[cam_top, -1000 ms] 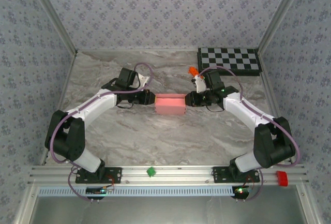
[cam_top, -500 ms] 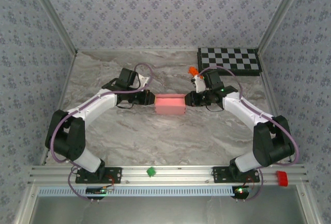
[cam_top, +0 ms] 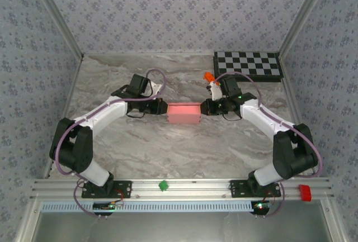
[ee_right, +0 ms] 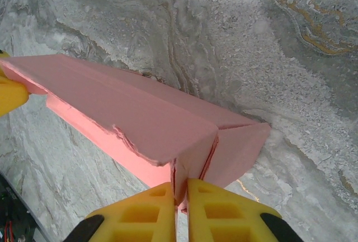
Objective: Fold the paper box
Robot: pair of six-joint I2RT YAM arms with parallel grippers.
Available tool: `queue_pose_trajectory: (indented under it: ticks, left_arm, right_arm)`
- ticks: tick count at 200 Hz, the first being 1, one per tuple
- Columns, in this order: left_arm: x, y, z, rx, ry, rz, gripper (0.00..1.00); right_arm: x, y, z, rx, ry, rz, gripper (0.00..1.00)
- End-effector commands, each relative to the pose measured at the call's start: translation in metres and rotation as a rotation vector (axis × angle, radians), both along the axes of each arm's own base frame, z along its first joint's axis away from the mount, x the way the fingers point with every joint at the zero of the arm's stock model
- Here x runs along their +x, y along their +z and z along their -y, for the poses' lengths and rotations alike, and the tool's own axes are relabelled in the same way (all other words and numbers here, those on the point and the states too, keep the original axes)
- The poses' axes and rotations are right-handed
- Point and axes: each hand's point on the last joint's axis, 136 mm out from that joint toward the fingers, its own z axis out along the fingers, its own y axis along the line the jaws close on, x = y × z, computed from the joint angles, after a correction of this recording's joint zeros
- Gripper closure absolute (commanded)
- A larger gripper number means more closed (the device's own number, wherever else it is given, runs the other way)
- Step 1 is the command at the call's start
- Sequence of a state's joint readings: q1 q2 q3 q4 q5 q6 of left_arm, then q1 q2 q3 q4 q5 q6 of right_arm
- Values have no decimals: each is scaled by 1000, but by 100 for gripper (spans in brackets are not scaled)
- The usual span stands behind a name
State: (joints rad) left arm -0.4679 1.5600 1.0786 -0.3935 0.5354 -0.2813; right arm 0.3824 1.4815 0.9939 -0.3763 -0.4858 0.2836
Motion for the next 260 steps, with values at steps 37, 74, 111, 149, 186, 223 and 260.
queue_pose_trajectory:
  ticks: [37, 74, 111, 149, 186, 223, 260]
  left_arm:
    - [-7, -8, 2, 35, -28, -19, 86]
    - [-8, -11, 1, 45, -27, -24, 86]
    - [-11, -15, 1, 60, -27, -29, 86]
    - [-11, -15, 1, 62, -25, -28, 87]
    - [-9, -6, 3, 47, -26, -11, 86]
    - [-4, 8, 6, 24, -24, 22, 80]
    - [-4, 17, 6, 14, -25, 44, 76]
  right_arm:
    - [-4, -11, 1, -34, 6, -33, 88]
    - [-7, -15, 1, -41, 12, -41, 87]
    - [-10, -20, 1, -61, 21, -51, 87]
    - [-11, -21, 3, -75, 24, -50, 86]
    - [-8, -8, 2, -74, 24, -18, 79]
    - [-4, 6, 2, -68, 29, 14, 71]
    - [-4, 13, 0, -53, 34, 29, 67]
